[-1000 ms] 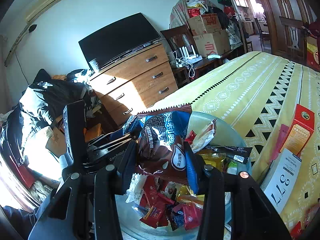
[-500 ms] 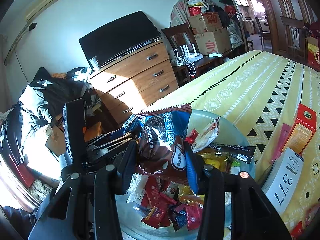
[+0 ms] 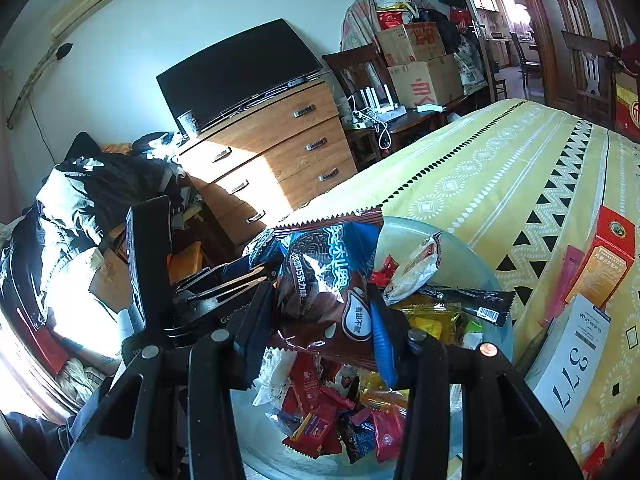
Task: Organize snacks
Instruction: 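Open both grippers to release the packets into the bowl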
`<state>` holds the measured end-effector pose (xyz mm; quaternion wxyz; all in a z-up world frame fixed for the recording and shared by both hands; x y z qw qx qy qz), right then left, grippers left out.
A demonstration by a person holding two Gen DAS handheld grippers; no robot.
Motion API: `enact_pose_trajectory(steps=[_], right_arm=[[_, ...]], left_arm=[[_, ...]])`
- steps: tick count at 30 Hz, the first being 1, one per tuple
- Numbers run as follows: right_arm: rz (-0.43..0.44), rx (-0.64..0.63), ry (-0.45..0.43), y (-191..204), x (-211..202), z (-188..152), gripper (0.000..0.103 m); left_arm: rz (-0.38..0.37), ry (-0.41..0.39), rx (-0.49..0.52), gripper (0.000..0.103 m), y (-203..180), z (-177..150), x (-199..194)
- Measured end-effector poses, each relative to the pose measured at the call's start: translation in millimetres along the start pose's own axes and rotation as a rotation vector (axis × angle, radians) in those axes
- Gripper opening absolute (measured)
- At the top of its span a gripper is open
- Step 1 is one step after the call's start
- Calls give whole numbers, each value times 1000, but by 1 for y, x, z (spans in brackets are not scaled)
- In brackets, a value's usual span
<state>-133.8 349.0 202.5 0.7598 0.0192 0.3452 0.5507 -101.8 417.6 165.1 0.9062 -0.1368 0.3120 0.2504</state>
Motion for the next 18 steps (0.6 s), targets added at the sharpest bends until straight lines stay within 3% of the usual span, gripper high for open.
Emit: enact_pose_trajectory(steps=[12, 16, 18], right_arm=[[13, 14, 13, -6, 8, -3, 48], [31, 40, 22, -10, 12, -4, 54], [34, 61, 14, -14, 11, -4, 55]], left_arm=[[1, 27, -2, 46, 1, -2, 4], [6, 40, 4, 47, 3, -2, 6], [10, 38, 1, 56, 4, -1, 5]])
Point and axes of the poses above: each gripper's, at about its wrist camera, not at the fingertips, and x roughly the way its jaws point, y to its left, z to its top, the point moved 6 cm from there along x, roughly the way its jaws point, and after that the axes turned 6 degrees about z, right-handed, at the moved point
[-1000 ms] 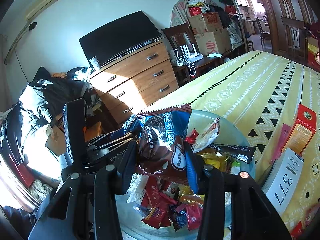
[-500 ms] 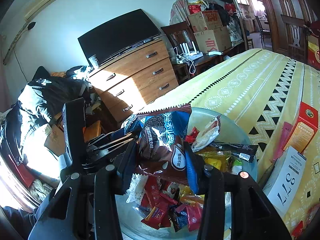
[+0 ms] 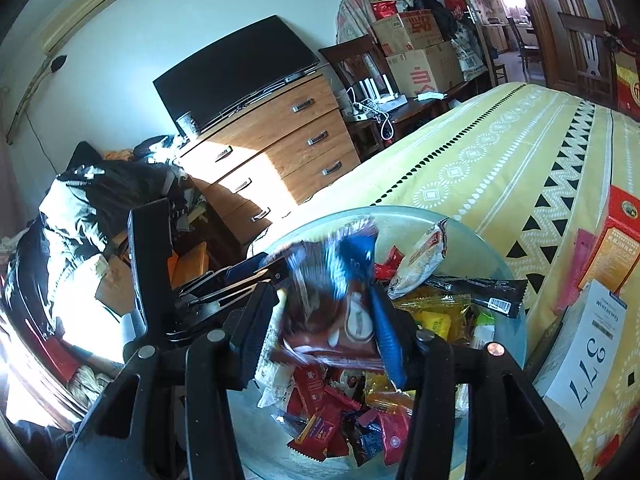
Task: Organize snacks
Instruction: 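Open both grippers to release the packets into the bowl, then move both grippers back from the bowl to the snacks on the bed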
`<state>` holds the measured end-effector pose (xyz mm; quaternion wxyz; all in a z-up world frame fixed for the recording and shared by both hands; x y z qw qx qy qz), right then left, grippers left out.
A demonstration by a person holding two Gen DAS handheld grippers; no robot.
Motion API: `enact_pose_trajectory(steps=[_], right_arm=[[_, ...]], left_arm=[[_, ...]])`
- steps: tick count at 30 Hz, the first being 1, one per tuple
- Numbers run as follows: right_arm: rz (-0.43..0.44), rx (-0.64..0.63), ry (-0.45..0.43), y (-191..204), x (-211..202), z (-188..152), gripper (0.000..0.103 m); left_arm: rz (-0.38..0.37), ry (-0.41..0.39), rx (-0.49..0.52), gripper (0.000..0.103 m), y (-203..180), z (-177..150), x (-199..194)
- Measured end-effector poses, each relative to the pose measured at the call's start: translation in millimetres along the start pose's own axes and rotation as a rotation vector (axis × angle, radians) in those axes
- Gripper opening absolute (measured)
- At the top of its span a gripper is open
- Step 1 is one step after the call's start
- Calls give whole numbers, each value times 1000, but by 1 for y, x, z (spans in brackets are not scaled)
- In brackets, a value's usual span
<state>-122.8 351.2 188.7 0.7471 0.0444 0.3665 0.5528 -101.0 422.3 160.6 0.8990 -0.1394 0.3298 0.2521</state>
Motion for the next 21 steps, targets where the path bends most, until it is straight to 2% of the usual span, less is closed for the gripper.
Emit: enact_pose_trajectory(steps=[6, 10, 12, 15, 19, 21], right_arm=[[-6, 18, -17, -4, -9, -2, 61], [-2, 11, -27, -1, -21, -10, 64], [-10, 2, -26, 0, -29, -21, 66], [-29, 5, -16, -7, -45, -44, 72], [-72, 70, -11, -32, -75, -84, 75], [-95, 107, -10, -48, -90, -102, 76]], left_arm=[[22, -12, -3, 78, 0, 2, -6], [40, -20, 22, 83, -8, 3, -14], [58, -38, 34, 93, -11, 4, -21], [91, -89, 59, 99, -24, 8, -39], [110, -156, 98, 103, -49, 13, -63], [93, -177, 115, 103, -68, 15, -75]])
Point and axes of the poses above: each gripper's, at about its wrist camera, not at the fingertips, and x roughly the way its jaws point, y to its left, z to its top, the point moved 6 cm from there along x, roughly the way its jaws point, and after that the axes turned 6 degrees about z, right-handed, at the moved point
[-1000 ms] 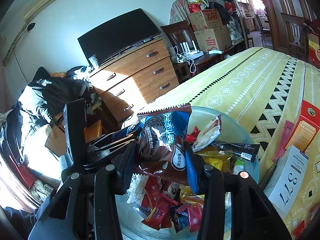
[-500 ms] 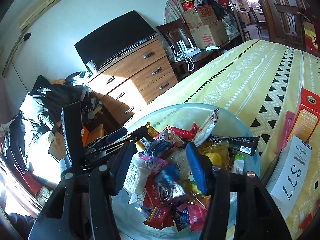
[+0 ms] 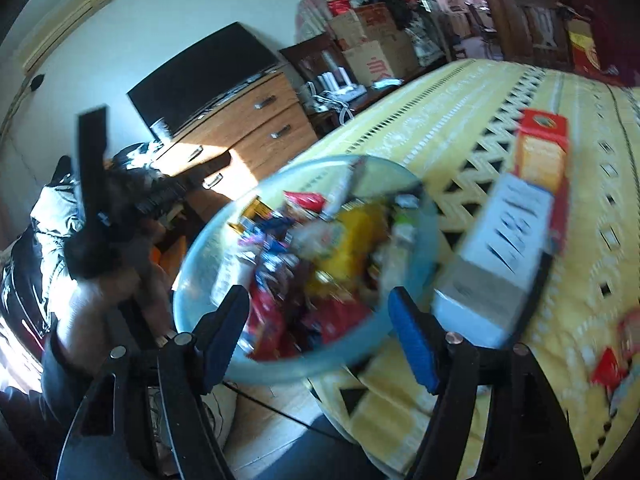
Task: Organize snacks
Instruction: 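Move both grippers back from the bowl to the snacks on the bed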
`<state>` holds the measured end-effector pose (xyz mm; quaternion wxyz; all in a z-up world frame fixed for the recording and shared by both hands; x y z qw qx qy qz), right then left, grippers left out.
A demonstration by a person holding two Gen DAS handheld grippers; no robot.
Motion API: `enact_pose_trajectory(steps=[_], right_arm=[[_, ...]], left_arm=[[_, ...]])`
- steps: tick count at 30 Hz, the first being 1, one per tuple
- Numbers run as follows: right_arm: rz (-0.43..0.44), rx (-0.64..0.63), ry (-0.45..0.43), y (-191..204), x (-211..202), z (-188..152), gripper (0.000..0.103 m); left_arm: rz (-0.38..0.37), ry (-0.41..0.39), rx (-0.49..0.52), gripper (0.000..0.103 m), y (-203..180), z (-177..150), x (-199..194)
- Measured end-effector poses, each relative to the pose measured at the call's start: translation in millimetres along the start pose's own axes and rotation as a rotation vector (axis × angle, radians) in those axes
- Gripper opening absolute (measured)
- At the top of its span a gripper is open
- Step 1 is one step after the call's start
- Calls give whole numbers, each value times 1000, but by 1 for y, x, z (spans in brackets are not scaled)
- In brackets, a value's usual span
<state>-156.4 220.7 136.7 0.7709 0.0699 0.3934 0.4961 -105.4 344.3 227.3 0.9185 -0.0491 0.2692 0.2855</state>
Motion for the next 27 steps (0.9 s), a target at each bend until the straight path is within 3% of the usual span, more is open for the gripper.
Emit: enact_pose_trajectory(steps=[8, 13, 27], right_arm=[[-88, 147, -41, -68, -69, -48, 76], [-124, 198, -81, -95, -102, -60, 76], [-147, 292, -149, -138, -143, -78, 79]], left_arm=[[-93, -21, 71, 103, -73, 2, -25], [-130, -24, 143, 103, -118, -3, -33], [-180, -30, 266, 103, -183, -15, -52]])
Point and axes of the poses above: each gripper's, at about its wrist camera, not at the fingertips, and x roughly the way its jaws point, y to its left, z to its top, the point moved 6 cm from there along x, roughly the way its jaws point, and after that the axes turned 6 degrees about z, right-handed, at the moved point
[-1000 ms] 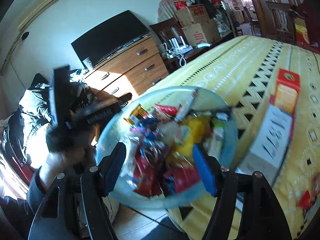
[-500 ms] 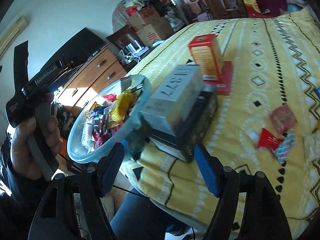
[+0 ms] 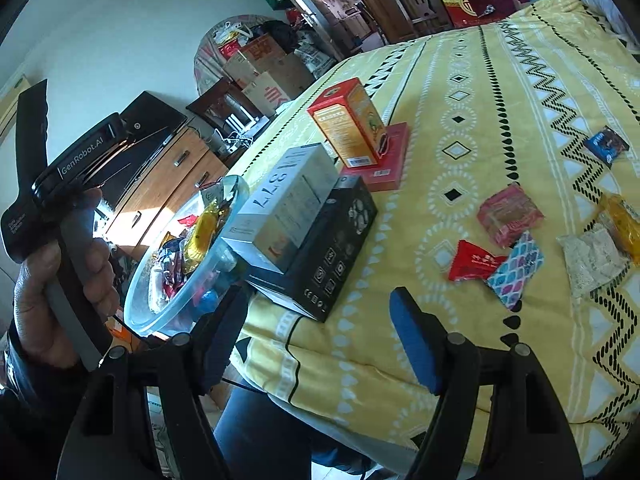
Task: Organize snacks
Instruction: 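Move both grippers back from the bowl to the snacks on the bed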
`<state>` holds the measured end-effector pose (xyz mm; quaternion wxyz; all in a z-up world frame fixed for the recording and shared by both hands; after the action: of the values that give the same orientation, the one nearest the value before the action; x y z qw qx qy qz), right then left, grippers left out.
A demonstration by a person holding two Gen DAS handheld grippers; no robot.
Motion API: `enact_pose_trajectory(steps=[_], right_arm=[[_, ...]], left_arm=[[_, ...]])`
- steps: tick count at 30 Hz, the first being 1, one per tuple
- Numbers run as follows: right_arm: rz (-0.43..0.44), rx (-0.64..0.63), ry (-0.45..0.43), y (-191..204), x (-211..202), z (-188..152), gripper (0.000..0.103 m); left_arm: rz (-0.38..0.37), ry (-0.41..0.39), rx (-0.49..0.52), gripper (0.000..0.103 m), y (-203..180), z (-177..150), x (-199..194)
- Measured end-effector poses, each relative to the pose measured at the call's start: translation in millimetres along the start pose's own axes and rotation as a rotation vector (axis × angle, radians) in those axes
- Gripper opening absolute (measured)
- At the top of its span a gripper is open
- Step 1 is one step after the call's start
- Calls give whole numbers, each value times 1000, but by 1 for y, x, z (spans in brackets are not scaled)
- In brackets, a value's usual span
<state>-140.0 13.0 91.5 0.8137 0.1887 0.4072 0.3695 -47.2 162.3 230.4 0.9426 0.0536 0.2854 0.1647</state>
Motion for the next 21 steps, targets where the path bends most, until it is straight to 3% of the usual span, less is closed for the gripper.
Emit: enact_pose_trajectory(steps=[3, 8, 13, 19, 20, 21], right_arm=[[-36, -7, -2, -13, -5, -8, 79], [-205, -67, 27, -53, -24, -45, 80], [-391, -90, 36, -105, -55, -91, 80], [-413, -2, 23, -150, -88, -129, 80], [-409, 8, 17, -156, -91, -133, 80], [-408, 14, 12, -159, -93, -135, 80]], left_arm=[[-38, 9, 17, 103, -19, -4, -2], [-261, 47, 28, 103, -67, -28, -10], [-395, 163, 116, 103, -124, -69, 0], [-469, 303, 243, 102, -188, -112, 21], [-485, 318, 263, 99, -198, -118, 25], [-498, 333, 281, 88, -207, -124, 28]])
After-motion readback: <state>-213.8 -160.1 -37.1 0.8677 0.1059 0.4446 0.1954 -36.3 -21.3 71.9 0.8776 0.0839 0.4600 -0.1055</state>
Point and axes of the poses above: each gripper's, at about its wrist camera, not at the fingertips, and x roughly the way its jaws point, y to its left, z to its top, the point moved 6 cm from there along x, roughly the way its jaws point, and after that the axes turned 6 degrees about z, right-handed, at the moved point
